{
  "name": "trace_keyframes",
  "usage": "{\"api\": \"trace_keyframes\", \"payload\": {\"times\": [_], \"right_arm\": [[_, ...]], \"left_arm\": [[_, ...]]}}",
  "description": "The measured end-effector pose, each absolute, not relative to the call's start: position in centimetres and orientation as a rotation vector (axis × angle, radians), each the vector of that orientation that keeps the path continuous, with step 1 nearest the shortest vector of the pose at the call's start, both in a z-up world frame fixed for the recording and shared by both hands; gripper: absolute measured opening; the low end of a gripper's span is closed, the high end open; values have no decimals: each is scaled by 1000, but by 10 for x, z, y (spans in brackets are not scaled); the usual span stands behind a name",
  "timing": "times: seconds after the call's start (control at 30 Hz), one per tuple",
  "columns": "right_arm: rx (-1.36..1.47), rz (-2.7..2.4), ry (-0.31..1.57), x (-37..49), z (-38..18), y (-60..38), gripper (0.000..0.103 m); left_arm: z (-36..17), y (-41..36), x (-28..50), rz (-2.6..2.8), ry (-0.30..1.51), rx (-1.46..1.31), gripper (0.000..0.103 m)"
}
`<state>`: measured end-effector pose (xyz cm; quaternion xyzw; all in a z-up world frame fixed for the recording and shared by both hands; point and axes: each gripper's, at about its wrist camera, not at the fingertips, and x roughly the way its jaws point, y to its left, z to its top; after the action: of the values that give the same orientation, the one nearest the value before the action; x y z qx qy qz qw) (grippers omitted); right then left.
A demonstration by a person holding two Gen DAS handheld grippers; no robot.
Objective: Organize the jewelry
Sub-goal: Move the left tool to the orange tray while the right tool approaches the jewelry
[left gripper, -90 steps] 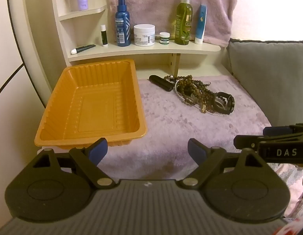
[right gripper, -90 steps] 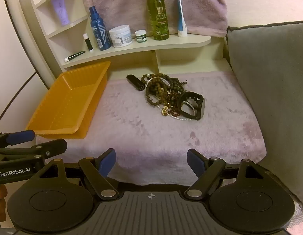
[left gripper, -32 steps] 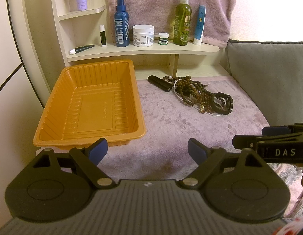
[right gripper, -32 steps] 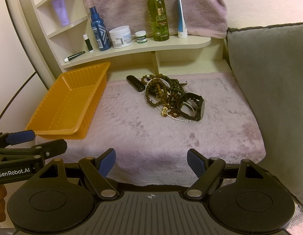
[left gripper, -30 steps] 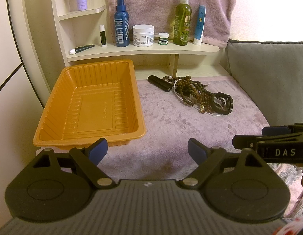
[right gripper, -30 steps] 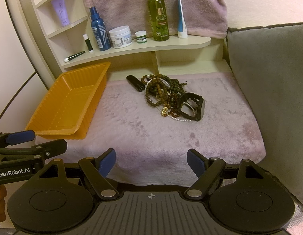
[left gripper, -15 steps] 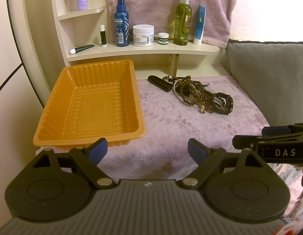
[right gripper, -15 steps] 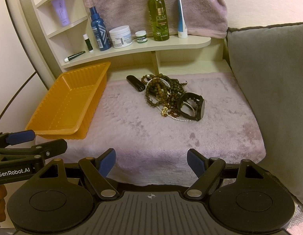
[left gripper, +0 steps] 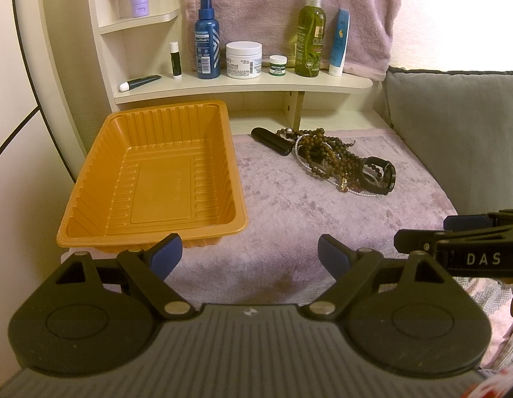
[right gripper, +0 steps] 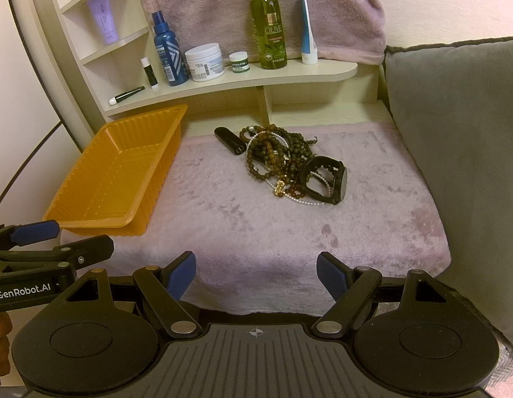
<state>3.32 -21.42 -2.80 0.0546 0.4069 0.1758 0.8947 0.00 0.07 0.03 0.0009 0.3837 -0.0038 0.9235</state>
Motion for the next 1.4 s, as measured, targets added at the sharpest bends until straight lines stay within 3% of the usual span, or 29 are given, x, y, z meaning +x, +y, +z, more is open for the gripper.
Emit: {"api": "trace_keyframes", "payload": {"times": [0.37, 0.97, 1.4], "right_arm": [[124, 373, 830, 35, -33, -216, 80], [245, 397, 784, 62, -51, -238, 80], [238, 285, 748, 104, -70, -252, 80]], "left_arm": [[-3, 8, 1, 9, 795, -32, 88], [-14, 81, -11, 219, 746, -206, 88], [-45, 133, -12, 404, 656, -277, 80]]}}
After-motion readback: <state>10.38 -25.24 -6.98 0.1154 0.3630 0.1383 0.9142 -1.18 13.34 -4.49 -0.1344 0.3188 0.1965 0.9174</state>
